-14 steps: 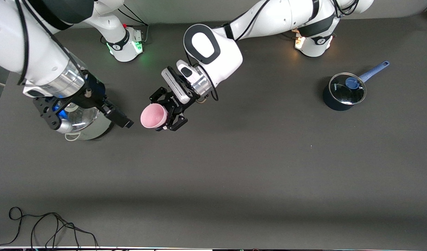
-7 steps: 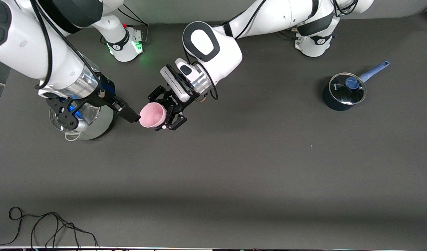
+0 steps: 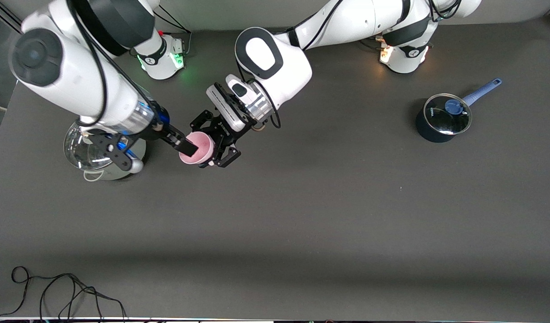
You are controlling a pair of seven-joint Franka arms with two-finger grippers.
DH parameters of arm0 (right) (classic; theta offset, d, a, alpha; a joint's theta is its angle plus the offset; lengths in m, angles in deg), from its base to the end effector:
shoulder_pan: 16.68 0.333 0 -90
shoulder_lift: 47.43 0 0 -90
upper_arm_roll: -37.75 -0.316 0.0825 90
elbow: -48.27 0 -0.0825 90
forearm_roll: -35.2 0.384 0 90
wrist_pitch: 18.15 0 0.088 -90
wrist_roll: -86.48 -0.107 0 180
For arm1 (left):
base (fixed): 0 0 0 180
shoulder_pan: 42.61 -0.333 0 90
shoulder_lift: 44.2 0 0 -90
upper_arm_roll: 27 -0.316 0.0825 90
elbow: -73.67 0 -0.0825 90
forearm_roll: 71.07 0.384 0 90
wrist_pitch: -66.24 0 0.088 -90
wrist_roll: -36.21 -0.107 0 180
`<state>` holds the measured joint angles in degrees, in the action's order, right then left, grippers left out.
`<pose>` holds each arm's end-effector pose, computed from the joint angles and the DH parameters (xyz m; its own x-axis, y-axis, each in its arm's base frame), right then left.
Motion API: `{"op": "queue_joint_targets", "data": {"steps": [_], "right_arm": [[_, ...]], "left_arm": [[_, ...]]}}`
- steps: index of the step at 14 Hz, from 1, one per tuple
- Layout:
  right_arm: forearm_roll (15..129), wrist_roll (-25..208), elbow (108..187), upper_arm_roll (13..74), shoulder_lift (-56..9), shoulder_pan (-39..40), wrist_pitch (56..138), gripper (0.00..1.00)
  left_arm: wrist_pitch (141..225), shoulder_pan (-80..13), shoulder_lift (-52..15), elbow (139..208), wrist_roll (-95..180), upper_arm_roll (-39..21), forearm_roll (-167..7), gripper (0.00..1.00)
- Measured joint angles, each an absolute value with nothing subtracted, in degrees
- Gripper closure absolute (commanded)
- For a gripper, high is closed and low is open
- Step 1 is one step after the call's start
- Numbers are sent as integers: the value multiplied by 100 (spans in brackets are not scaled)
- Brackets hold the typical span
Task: Transfer pink cup from left to right arm
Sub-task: 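Close the right gripper on the cup rim beside the left gripper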
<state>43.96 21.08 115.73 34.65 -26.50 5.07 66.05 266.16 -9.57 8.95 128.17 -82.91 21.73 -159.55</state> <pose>0.5866 0.2832 0.5807 0.7516 -0.6331 -0.1853 -0.6452 -0.7640 -0.0067 0.4922 -0.5876 0.4384 0.2090 -0.1867 0.9599 -0.7996 -0.5977 0.0579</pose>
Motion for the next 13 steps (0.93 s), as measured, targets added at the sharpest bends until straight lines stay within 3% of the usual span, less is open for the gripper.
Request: {"op": "queue_joint_targets", "data": {"steps": [6,13], "right_arm": [[4396,2107,11506,3443,-2605,507,6600,5],[4395,2107,11363,3429,-2607,506,6492,64]], "left_arm": [[26616,-948,895,12798,-8284,2173,-15955,100],[26616,-947,895,12795,-8282,2172,-15955,100]]}}
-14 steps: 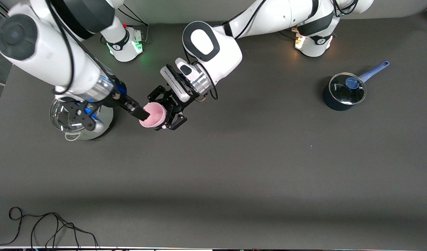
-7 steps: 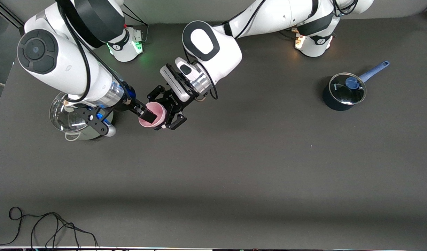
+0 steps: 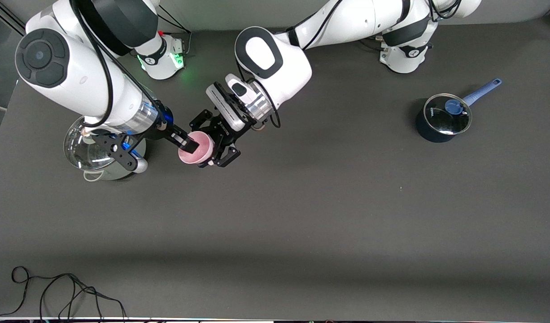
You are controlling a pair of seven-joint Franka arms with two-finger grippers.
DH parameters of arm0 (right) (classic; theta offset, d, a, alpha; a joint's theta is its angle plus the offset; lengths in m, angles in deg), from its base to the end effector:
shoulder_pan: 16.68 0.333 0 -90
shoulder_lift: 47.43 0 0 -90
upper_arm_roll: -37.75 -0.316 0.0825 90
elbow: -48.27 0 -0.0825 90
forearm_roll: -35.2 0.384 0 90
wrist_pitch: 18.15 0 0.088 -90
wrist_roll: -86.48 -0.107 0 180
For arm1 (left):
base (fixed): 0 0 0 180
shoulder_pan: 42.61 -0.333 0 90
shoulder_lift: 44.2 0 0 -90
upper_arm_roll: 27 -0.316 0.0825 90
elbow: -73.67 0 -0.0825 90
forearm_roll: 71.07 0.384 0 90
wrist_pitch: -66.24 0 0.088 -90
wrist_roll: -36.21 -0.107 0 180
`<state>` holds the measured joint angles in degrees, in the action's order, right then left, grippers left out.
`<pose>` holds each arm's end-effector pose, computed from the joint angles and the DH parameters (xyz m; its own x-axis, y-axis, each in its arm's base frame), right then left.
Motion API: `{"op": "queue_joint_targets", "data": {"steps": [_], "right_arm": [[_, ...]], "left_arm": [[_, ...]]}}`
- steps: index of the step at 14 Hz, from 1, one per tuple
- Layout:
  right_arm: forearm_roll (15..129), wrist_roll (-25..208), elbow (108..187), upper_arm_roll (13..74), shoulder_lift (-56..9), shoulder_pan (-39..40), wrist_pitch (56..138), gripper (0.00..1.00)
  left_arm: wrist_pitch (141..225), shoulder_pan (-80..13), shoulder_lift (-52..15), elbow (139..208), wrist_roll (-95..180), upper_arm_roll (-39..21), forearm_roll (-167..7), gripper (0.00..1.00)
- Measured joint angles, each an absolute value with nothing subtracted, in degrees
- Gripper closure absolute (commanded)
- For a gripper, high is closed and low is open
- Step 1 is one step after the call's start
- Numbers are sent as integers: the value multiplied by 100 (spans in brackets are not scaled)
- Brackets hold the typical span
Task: Transfer pink cup from left to right arm
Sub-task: 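Close the right gripper on the cup rim beside the left gripper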
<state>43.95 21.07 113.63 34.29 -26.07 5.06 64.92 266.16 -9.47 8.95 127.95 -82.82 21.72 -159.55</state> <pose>0.5854 0.2859 0.5913 0.7582 -0.6258 -0.1833 -0.6388 -0.7692 -0.0165 0.4922 -0.5879 0.4397 0.2092 -0.1830 0.9606 -0.7990 -0.5983 0.0600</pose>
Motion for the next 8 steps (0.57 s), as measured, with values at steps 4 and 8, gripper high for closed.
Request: {"op": "queue_joint_targets", "data": {"steps": [4,8], "right_arm": [[4395,2107,11349,3429,-2606,505,6421,100],[4394,2057,11344,3428,-2603,505,6411,100]], "left_arm": [[26616,-944,895,12794,-8282,2172,-15955,100],[26627,-923,895,12792,-8282,2167,-15941,100]]}}
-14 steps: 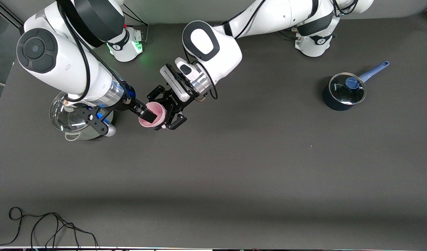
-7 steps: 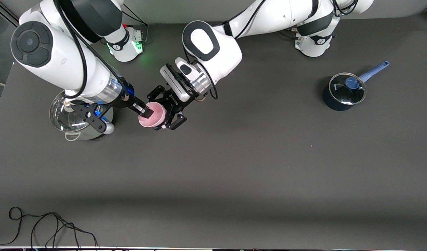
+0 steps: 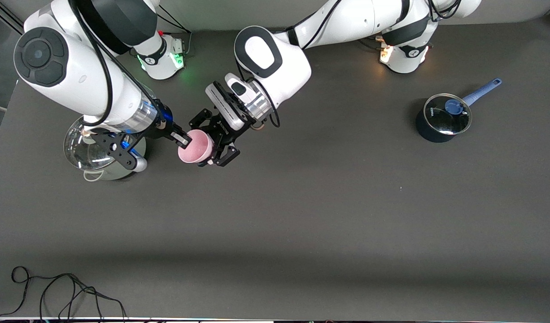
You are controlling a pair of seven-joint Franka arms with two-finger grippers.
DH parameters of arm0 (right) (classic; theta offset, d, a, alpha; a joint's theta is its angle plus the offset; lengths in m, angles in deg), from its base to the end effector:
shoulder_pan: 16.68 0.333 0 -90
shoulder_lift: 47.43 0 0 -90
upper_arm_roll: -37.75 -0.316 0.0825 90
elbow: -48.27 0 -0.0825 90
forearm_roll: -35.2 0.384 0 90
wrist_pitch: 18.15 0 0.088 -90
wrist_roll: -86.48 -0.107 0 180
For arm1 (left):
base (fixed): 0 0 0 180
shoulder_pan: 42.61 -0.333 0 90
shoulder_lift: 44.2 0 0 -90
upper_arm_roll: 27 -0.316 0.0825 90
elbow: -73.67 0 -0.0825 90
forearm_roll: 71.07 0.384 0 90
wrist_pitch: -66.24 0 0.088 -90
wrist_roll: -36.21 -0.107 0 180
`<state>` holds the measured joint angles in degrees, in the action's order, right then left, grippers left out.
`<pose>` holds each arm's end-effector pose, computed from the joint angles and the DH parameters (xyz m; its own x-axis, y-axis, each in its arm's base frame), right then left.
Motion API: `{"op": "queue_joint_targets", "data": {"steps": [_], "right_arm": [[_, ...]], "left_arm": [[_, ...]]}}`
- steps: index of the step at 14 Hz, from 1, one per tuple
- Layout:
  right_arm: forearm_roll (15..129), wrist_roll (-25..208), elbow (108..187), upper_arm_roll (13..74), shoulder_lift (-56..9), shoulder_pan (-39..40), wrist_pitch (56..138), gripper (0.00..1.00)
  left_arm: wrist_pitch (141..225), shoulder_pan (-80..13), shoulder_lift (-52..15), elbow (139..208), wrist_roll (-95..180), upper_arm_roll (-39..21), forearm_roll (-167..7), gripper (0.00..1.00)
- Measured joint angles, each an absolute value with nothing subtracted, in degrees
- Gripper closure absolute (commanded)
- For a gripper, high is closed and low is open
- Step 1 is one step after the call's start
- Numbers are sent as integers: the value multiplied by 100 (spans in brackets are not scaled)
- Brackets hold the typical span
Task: Transfer pink cup from left to right arm
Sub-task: 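Close the right gripper on the cup rim beside the left gripper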
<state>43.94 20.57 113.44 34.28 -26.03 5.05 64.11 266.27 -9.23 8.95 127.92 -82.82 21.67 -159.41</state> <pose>0.5841 0.2854 0.5912 0.7522 -0.6316 -0.1879 -0.6437 -0.7652 -0.0046 0.4903 -0.5894 0.4400 0.2063 -0.1854 0.9607 -0.8003 -0.5969 0.0567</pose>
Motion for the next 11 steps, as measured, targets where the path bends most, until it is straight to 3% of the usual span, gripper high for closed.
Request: {"op": "queue_joint_targets", "data": {"steps": [4,5,6,7,11], "right_arm": [[4394,2043,11336,3428,-2603,504,6419,100],[4394,2041,11336,3428,-2603,504,6421,100],[4394,2041,11333,3429,-2603,504,6435,100],[4393,2040,11330,3429,-2602,502,6477,100],[4375,2041,11289,3431,-2601,497,6485,100]], "left_arm": [[26626,-920,894,12790,-8282,2159,-15902,100],[26626,-919,893,12790,-8282,2155,-15897,35],[26626,-913,892,12790,-8289,2139,-15860,4],[26627,-904,891,12792,-8289,2112,-15757,0],[26628,-899,886,12780,-8154,2035,-15516,0]]}}
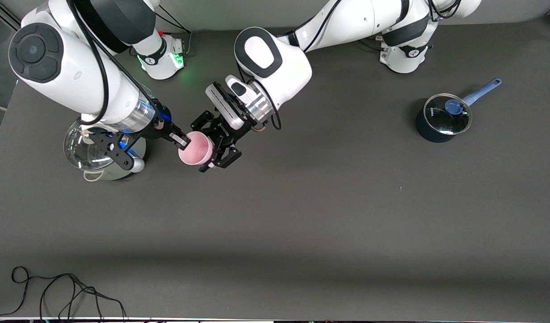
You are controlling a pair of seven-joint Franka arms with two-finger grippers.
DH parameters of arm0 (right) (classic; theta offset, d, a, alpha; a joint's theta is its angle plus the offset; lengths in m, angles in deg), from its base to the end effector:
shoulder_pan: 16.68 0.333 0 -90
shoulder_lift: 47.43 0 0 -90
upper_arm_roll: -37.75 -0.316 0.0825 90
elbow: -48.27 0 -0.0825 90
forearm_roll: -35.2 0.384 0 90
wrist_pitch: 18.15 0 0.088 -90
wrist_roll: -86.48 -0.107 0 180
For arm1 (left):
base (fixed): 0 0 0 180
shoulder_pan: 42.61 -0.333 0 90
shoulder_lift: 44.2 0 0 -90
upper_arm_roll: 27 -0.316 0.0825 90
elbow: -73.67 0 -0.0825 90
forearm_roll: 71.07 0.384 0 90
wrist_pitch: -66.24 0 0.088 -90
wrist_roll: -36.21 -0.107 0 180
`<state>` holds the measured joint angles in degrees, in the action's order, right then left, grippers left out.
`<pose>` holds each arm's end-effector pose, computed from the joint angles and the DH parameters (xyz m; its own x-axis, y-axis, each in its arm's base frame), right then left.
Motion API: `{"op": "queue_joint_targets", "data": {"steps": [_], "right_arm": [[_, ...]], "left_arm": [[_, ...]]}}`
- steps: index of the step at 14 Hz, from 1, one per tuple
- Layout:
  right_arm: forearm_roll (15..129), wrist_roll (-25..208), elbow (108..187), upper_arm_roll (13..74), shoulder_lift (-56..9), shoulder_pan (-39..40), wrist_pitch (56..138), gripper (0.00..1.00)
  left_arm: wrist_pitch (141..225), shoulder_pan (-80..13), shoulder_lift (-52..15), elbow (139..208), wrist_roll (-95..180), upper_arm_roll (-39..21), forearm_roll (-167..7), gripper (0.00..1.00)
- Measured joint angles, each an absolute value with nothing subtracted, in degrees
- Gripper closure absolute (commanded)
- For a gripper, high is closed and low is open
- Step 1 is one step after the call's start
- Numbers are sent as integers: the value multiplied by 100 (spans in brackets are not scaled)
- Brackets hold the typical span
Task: Transfer pink cup from left to right arm
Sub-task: 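Open the left gripper and pull it back while the right gripper carries the cup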
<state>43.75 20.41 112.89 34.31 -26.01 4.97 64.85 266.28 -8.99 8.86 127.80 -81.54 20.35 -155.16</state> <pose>0.5863 0.2844 0.5964 0.7514 -0.6360 -0.1759 -0.6490 -0.7605 -0.0226 0.4999 -0.5848 0.4453 0.1462 -0.2073 0.9673 -0.7954 -0.6061 -0.0097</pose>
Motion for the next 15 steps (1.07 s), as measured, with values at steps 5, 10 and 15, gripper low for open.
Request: {"op": "queue_joint_targets", "data": {"steps": [5,10,15], "right_arm": [[3984,2211,11090,3445,-2496,485,6510,100],[3386,3038,10856,3521,-2266,21,6839,100],[3372,5237,10811,3553,-2246,-1485,6970,100]], "left_arm": [[26618,-903,879,12776,-8055,1968,-15479,0],[26605,-1098,878,12799,-8045,1886,-14897,0],[25418,-2020,883,13339,-8055,1870,-14081,0]]}}
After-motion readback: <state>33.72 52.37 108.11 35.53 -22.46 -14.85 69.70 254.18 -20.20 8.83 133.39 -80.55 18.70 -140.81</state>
